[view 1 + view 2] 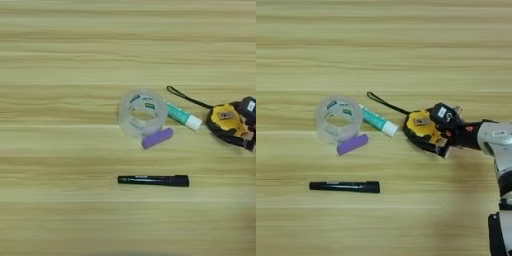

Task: Move the objects on the table

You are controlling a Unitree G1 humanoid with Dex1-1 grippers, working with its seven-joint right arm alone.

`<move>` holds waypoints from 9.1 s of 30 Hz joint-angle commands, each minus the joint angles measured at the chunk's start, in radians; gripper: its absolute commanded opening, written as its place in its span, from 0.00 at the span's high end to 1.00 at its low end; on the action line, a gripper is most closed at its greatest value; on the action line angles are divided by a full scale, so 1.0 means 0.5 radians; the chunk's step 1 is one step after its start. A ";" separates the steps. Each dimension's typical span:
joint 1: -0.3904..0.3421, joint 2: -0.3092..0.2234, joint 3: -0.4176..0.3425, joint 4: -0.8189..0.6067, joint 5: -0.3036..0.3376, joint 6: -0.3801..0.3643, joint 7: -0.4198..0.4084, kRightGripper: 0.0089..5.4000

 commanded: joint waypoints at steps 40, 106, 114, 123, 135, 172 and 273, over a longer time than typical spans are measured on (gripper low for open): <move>0.107 -0.056 -0.139 -0.946 0.287 0.294 -0.025 0.00; 0.403 0.293 0.235 -1.280 0.207 0.467 0.069 0.00; 0.391 0.311 0.248 -1.237 0.198 0.451 0.070 0.00; 0.410 0.309 0.259 -1.242 0.205 0.445 0.100 0.21; 0.410 0.305 0.266 -1.233 0.208 0.434 0.098 0.47; 0.508 0.291 0.243 -1.432 0.393 0.361 0.305 0.85; 0.515 0.014 -0.095 -0.640 0.412 -0.020 0.473 0.86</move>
